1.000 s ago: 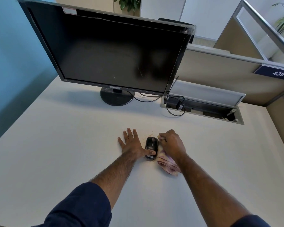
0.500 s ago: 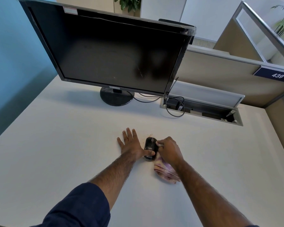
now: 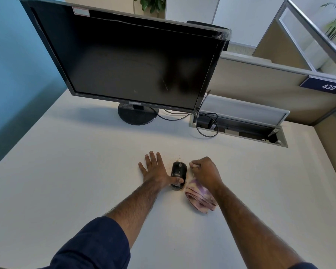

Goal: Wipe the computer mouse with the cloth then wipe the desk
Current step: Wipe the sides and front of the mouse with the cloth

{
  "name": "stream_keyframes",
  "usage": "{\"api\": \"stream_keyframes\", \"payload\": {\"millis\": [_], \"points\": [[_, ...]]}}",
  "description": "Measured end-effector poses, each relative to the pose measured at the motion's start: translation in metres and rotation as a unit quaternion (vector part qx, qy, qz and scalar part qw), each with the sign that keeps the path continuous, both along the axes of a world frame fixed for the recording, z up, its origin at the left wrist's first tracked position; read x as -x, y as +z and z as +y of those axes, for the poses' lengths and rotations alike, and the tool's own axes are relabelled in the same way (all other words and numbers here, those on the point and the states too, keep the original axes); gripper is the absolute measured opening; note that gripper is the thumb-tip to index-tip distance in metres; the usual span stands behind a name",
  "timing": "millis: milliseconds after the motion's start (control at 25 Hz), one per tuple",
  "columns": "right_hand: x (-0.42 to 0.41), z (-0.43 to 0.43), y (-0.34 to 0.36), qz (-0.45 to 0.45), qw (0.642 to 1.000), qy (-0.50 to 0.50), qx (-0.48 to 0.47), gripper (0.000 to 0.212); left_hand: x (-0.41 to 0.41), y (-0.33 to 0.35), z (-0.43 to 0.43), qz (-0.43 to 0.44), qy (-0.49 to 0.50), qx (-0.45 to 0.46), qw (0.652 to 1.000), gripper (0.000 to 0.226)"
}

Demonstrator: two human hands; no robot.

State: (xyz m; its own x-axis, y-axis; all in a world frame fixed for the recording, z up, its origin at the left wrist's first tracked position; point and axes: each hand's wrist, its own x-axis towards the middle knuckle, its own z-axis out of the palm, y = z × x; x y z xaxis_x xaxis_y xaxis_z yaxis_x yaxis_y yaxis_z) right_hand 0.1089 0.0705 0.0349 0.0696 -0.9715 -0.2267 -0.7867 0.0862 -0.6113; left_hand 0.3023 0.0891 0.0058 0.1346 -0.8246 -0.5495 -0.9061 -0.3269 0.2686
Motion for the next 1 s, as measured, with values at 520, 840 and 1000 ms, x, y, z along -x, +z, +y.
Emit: {"api": "stream_keyframes", "payload": {"millis": [520,840,1000], "points": [[-0.008,0.046,-0.009,0.064,0.992,0.091,0.055,0.022,0.001,0.004,0.003,0.003,0.0,0.007,1.0,0.152],[0.008,0.028,0.003,0.03,0.993,0.1,0.048,0.023,0.0,0.002,0.001,0.004,0.003,-0.003,1.0,0.153],[-0.014,0.015,-0.002,0.032,0.996,0.07,0.04,0.025,0.001,0.004,0.001,-0.005,-0.001,-0.004,1.0,0.152]]}}
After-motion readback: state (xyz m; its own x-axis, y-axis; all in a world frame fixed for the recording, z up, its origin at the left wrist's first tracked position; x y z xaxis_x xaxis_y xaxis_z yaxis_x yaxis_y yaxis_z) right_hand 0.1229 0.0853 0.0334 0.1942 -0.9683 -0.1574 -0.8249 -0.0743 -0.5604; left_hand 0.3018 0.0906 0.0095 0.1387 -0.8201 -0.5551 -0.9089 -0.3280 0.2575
